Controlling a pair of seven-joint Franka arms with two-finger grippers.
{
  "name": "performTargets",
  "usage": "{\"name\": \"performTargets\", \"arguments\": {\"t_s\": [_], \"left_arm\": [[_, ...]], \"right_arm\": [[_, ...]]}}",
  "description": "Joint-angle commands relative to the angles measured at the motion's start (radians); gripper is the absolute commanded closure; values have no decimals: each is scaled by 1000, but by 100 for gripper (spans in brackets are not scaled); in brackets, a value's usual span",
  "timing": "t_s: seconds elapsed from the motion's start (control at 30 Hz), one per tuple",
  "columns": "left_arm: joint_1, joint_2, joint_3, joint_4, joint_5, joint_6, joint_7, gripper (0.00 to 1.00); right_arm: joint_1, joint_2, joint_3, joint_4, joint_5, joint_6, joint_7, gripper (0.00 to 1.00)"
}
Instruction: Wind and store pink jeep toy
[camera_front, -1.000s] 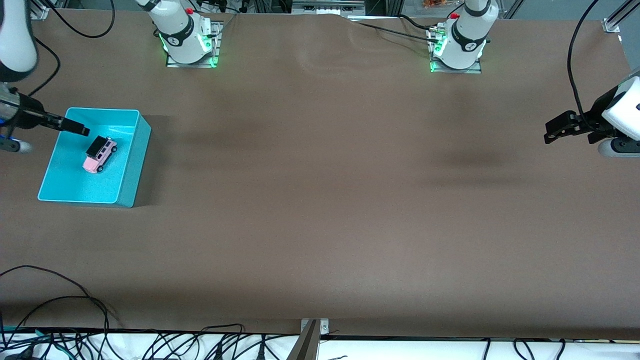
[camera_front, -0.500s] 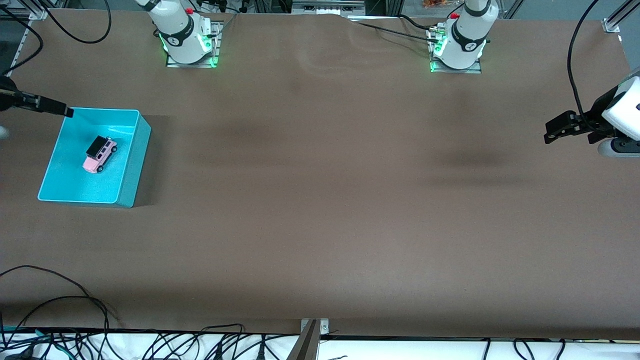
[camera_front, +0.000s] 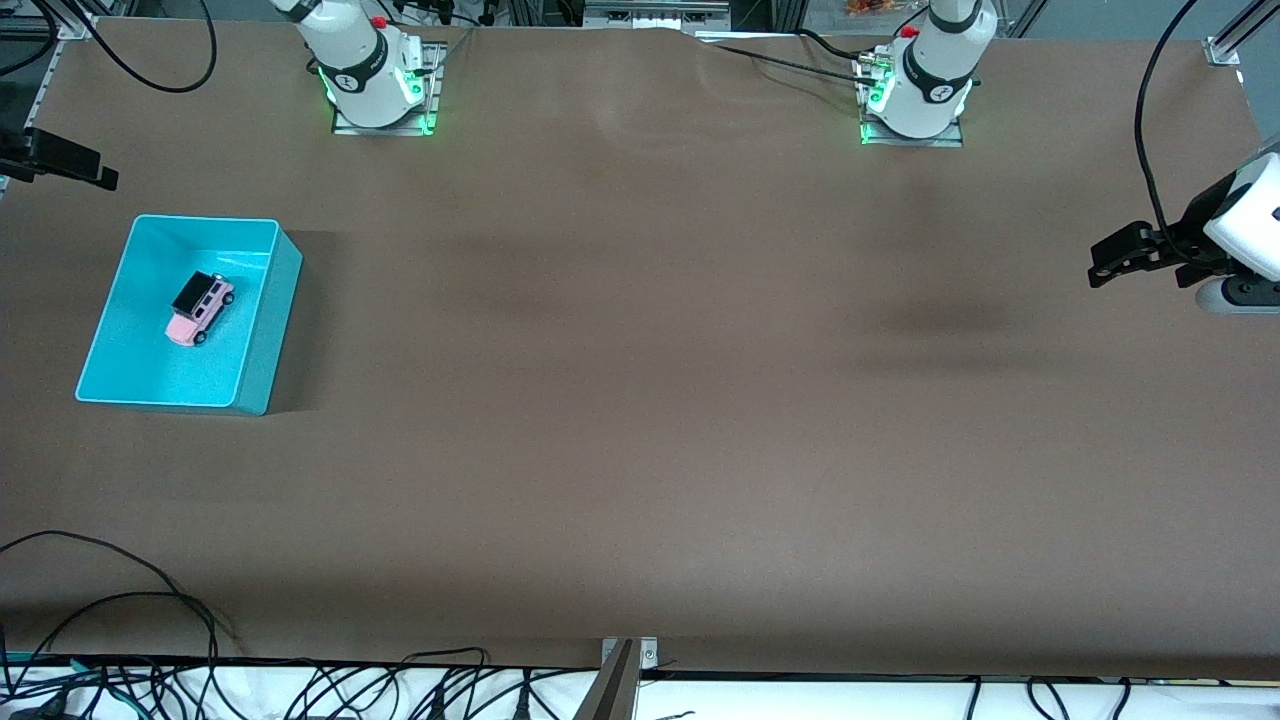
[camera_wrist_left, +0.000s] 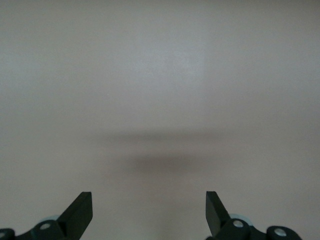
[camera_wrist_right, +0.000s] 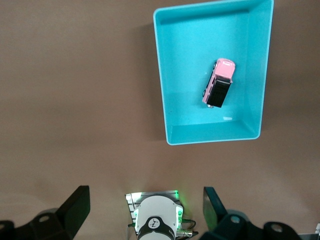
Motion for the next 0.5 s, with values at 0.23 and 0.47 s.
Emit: {"name": "performTargets", "arguments": {"t_s": [0.23,0.47], "left_arm": [[-5,3,3,13,14,-17,13,0],[-3,3,3,13,14,-16,11,0]], "right_arm": [[-101,-11,192,27,5,24,113,0],[-101,-38,193,-33,6,139,141,0]]}}
